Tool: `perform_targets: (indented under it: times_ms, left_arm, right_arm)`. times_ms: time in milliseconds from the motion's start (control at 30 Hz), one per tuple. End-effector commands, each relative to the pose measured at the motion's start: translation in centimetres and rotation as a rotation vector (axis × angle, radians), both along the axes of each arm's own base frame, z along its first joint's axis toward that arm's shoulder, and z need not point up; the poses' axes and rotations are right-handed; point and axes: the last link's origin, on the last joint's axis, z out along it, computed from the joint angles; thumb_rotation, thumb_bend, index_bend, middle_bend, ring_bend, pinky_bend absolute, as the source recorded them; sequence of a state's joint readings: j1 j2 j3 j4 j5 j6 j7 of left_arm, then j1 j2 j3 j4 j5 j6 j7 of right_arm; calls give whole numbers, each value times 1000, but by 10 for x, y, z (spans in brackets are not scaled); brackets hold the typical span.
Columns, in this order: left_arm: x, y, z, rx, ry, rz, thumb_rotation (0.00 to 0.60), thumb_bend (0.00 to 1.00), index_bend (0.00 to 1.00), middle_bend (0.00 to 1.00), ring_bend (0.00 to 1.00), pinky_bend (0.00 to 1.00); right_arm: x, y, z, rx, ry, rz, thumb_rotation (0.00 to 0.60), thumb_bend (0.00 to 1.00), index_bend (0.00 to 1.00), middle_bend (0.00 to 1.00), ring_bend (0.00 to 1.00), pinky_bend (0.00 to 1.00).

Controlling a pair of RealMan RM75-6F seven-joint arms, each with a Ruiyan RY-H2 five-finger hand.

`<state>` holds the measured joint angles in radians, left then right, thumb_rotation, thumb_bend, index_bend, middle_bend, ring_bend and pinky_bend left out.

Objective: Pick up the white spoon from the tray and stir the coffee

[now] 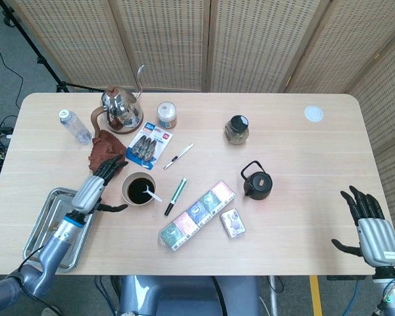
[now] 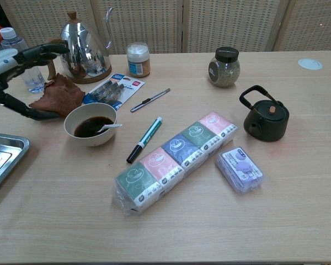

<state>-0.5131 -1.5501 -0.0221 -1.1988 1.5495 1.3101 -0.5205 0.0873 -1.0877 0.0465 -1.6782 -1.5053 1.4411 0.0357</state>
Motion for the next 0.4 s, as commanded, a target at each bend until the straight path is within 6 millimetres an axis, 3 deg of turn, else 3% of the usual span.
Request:
perform_targets:
  times_ms: [33,233,300,400]
  left_arm:
    - [-10,-18,23,60,56,21,600,41,108,0,0,0]
    - [-23,-42,53,143,192,64,600,43,104,0,0,0]
    - [-45,-66,70,177,264,147,600,56,104,0,0,0]
    - [-55,-79,78,190,304,192,600,106,104,0,0,0]
  right_arm:
    - [1,1,1,-1,-3,6,600,0,0,0,0,0]
    - [2,2,5,-10,-18,14,600,0,0,0,0,0]
    - [4,3,7,-13,-26,22,600,0,0,0,0,0]
    - [5,4,8,-13,-29,27,600,0,0,0,0,0]
